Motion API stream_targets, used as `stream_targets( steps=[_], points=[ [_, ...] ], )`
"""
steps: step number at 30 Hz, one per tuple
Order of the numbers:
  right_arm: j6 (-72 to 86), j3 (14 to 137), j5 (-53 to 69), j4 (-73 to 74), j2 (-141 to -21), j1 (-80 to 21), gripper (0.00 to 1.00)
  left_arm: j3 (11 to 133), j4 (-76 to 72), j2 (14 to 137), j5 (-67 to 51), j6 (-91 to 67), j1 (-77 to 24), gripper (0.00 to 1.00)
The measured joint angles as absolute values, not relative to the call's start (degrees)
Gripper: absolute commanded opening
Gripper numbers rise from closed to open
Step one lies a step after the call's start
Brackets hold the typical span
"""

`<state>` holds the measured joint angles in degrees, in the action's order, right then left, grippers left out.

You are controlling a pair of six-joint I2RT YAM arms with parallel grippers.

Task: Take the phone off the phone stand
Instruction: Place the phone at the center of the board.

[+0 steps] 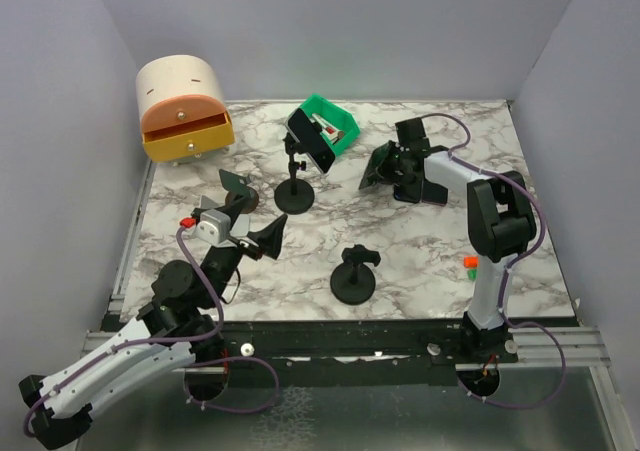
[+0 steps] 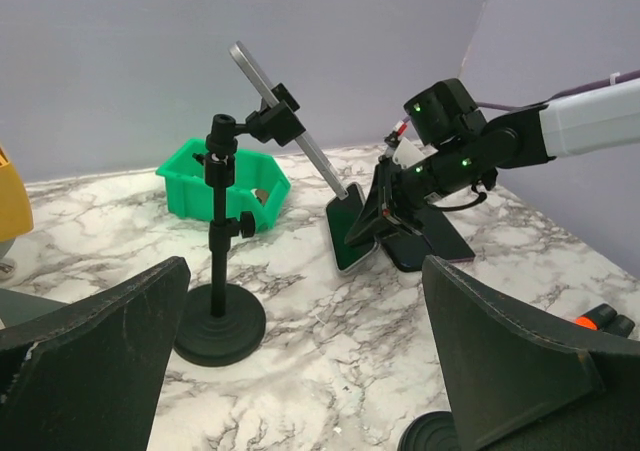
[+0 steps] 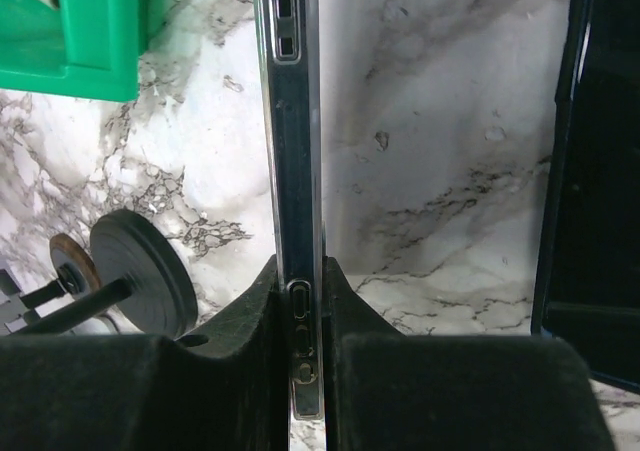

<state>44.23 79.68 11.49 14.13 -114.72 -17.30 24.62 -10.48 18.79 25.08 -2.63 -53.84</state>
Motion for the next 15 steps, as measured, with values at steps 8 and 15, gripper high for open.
stream_targets(
  steps=[8, 15],
  points=[
    [52.2, 84.4, 10.1, 23.1, -116.7, -17.9, 0.00, 24.6, -10.3, 21.4, 25.2, -2.5, -53.8, 0.99],
    [54.1, 93.8, 7.2, 30.9, -120.9, -18.8, 0.00, 24.6, -10.2, 22.5, 25.3, -2.4, -53.8, 0.99]
  ],
)
